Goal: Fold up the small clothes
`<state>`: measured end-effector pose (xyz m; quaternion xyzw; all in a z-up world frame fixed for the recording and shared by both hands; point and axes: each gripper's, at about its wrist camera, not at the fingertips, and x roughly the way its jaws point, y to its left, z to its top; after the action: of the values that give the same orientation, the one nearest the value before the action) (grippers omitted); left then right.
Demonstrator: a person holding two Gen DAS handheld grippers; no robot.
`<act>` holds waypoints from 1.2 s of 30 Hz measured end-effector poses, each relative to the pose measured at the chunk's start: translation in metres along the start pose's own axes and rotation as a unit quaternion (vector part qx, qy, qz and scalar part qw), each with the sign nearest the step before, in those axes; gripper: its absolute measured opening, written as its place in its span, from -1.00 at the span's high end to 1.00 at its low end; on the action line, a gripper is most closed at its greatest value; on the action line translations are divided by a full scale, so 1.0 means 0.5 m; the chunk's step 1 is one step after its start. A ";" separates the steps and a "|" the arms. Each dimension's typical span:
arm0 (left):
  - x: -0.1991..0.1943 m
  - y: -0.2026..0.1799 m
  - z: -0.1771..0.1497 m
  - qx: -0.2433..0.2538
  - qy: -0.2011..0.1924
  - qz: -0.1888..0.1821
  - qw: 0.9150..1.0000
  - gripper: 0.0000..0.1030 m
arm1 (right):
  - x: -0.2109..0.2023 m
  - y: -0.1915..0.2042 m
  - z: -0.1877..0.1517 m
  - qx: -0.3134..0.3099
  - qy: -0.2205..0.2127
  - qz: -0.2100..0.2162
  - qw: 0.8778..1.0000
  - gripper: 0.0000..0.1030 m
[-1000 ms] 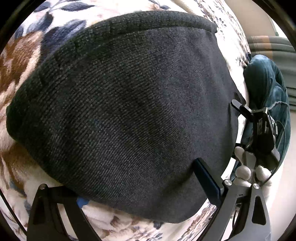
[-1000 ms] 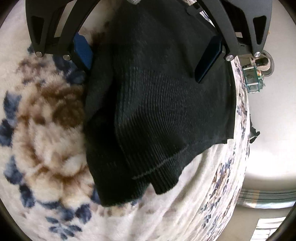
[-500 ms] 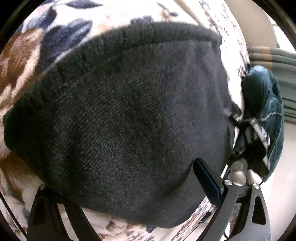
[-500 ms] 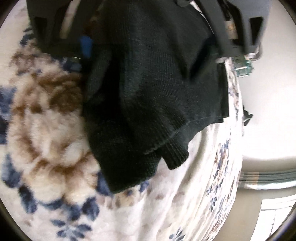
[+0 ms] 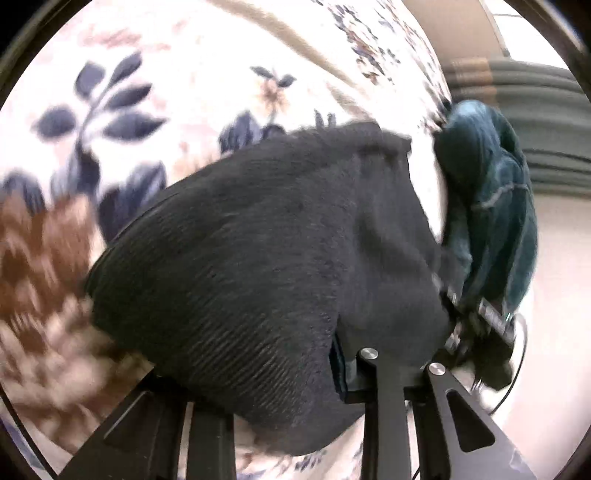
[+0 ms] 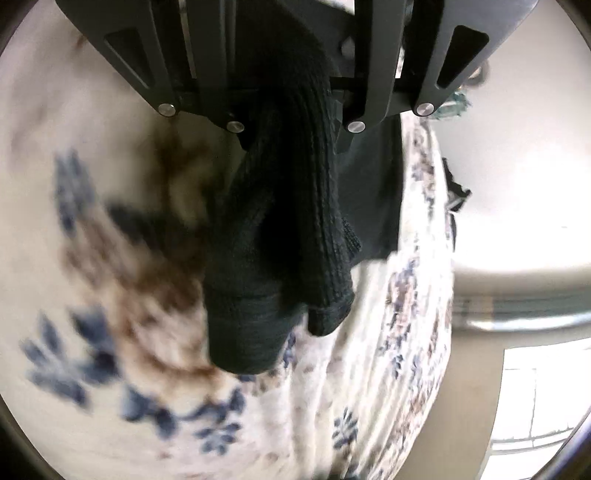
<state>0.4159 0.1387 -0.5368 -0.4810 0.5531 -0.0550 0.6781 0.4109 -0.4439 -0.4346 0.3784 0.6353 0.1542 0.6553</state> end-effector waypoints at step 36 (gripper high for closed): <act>0.018 0.115 -0.130 -0.005 0.036 0.366 0.930 -1.00 | 0.100 0.018 0.088 -0.100 0.090 -0.176 0.975 -0.06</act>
<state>0.3407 0.1252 -0.5790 -0.2466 0.7147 0.1825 0.6286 0.4624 -0.4169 -0.4681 0.1773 0.7299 0.1326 0.6467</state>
